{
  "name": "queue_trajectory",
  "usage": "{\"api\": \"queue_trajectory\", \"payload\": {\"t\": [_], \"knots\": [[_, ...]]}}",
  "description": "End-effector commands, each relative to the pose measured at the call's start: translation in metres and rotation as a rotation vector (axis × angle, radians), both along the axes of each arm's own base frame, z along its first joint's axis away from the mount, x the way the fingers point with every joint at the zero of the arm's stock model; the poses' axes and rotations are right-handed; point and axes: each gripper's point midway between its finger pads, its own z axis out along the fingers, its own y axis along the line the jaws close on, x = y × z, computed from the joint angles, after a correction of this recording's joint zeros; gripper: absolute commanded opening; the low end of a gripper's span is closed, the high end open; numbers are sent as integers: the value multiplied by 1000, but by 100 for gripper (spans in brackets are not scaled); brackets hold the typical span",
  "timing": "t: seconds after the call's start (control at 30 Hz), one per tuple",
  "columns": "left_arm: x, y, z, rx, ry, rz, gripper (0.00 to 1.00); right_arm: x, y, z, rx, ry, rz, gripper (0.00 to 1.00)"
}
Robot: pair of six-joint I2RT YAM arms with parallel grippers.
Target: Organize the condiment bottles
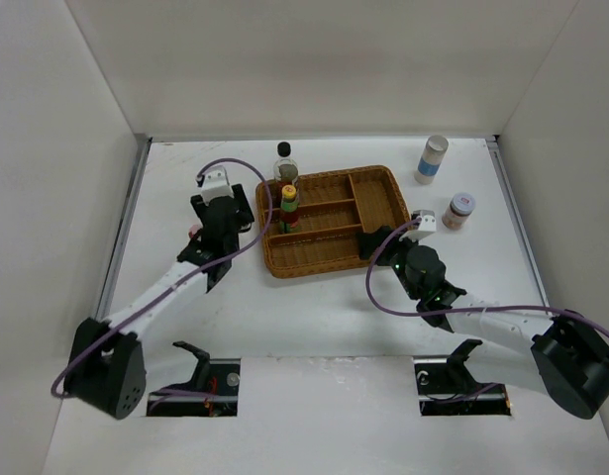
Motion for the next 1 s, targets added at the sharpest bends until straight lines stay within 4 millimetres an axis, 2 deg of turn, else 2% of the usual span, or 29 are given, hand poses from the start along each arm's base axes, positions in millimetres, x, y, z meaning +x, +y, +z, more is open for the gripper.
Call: {"api": "queue_trajectory", "payload": {"t": [0.0,0.1,0.3,0.4,0.43,0.7,0.77,0.97], "knots": [[-14,-3,63,-71,-172,-5,36,6,1,21,53,-56,-12,82],[-37,-17,75,-81,-174,-75,36,7,-4,20,58,-49,-30,80],[-84,-36,77,-51,-99,-195,36,10,-24,18,82,-51,-107,78],[-98,-51,81,-63,-88,-255,36,12,-31,16,84,-48,-128,78],[-100,-61,84,-75,-92,-289,35,13,-34,15,84,-47,-141,78],[-91,-177,114,-126,-174,-536,35,16,-65,10,99,-24,-244,81],[-84,-199,115,-135,-181,-573,35,14,-74,13,103,-32,-283,100],[-65,-258,110,-165,-189,-661,34,3,-98,27,140,-85,-378,100]]}}
